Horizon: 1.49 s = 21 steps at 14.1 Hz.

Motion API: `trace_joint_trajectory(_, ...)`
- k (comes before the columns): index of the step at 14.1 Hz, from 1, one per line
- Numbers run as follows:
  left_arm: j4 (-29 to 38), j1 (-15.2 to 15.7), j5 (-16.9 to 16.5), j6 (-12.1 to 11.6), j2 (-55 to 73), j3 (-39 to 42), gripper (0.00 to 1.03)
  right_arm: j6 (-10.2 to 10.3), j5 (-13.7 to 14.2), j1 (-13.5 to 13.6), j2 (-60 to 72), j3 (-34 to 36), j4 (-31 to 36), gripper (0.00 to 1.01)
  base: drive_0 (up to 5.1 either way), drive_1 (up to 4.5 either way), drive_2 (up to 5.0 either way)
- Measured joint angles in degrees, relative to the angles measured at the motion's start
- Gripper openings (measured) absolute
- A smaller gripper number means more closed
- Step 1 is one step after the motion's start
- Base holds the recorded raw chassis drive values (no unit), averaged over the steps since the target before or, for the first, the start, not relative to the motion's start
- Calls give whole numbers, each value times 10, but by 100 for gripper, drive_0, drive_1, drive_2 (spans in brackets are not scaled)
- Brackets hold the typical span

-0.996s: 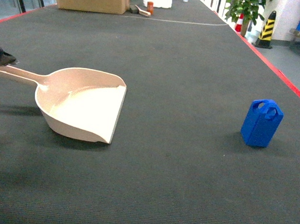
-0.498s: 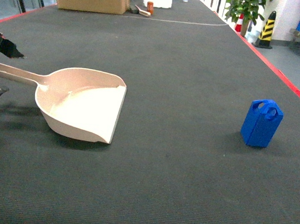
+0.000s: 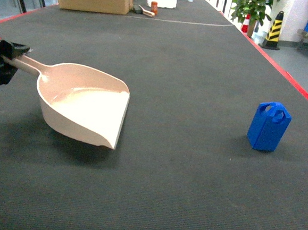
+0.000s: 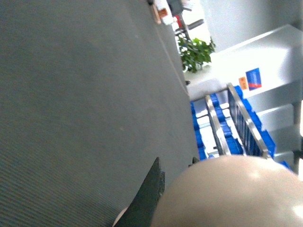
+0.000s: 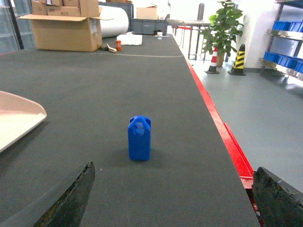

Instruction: Place part in tray to right shelf

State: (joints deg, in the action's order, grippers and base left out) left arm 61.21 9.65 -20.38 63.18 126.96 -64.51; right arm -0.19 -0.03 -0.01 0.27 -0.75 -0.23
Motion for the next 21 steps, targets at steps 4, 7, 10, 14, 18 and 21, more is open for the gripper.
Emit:
trace_joint_trajectory(4, 112, -68, 29, 16, -151, 150, 13, 0, 0, 0, 0, 0, 0, 98, 0, 0, 0)
trace_joint_trajectory(7, 121, -153, 75, 46, -186, 173, 13, 0, 0, 0, 0, 0, 0, 98, 0, 0, 0)
trace_joint_trajectory(10, 122, -203, 102, 134, -186, 191, 13, 0, 0, 0, 0, 0, 0, 98, 0, 0, 0)
trace_joint_trajectory(14, 122, -210, 108, 160, -190, 206, 13, 0, 0, 0, 0, 0, 0, 98, 0, 0, 0)
trace_joint_trajectory(18, 122, -210, 108, 160, -193, 206, 13, -106, 0, 0, 609, -138, 314, 98, 0, 0, 0)
trace_joint_trajectory(21, 121, -210, 109, 160, -193, 206, 13, -109, 51, 54, 948, -334, 354, 98, 0, 0, 0)
